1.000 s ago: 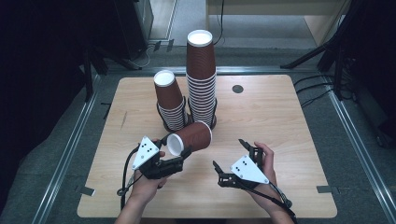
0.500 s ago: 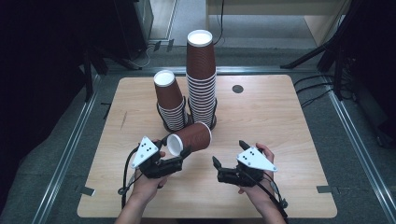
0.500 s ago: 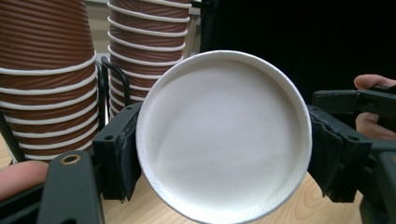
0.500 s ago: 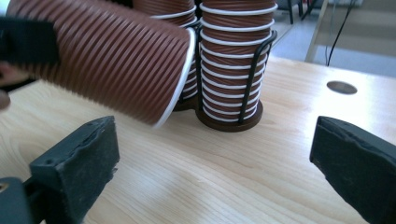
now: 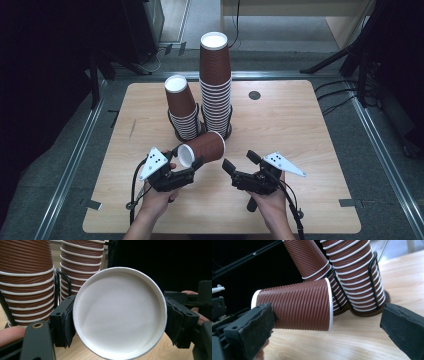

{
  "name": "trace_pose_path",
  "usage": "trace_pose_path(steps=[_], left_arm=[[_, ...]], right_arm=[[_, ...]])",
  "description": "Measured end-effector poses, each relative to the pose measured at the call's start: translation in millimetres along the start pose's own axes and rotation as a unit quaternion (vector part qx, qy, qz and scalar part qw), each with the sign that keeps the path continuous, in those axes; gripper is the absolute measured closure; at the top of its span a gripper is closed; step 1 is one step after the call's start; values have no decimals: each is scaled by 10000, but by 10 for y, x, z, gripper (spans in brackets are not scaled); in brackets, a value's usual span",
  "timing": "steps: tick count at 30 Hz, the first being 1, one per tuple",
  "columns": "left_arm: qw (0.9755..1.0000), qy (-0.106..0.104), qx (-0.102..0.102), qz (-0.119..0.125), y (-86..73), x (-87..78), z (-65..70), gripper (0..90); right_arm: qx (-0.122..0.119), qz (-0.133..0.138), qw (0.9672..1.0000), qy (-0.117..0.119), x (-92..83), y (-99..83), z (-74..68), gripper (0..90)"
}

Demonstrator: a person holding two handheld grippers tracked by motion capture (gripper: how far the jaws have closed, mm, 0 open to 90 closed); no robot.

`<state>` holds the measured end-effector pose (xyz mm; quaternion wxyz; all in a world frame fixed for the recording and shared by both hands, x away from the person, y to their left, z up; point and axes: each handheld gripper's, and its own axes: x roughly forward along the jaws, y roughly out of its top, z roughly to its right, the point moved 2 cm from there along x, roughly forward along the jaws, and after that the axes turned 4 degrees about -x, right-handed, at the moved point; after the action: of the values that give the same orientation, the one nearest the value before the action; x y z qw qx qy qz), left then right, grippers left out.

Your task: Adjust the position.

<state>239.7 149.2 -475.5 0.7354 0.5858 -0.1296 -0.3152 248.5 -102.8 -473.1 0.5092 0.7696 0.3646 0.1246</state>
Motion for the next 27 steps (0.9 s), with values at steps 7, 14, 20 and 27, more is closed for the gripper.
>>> trace_pose_path(steps=[7,14,20,27], left_arm=[[10000,12,-20,62,18,-27,-25,229],[10000,31,-5,44,-11,-9,-25,229],[10000,20,18,57,-19,1,-13,229],[9999,21,22,113,-16,-5,-5,229]], right_arm=[[846,-50,9964,50,51,-8,-38,0],[1609,-80,9863,363,91,-24,-16,0],[2121,-98,9761,461,126,-47,3,0],[2865,-97,9568,488,176,-112,12,0]])
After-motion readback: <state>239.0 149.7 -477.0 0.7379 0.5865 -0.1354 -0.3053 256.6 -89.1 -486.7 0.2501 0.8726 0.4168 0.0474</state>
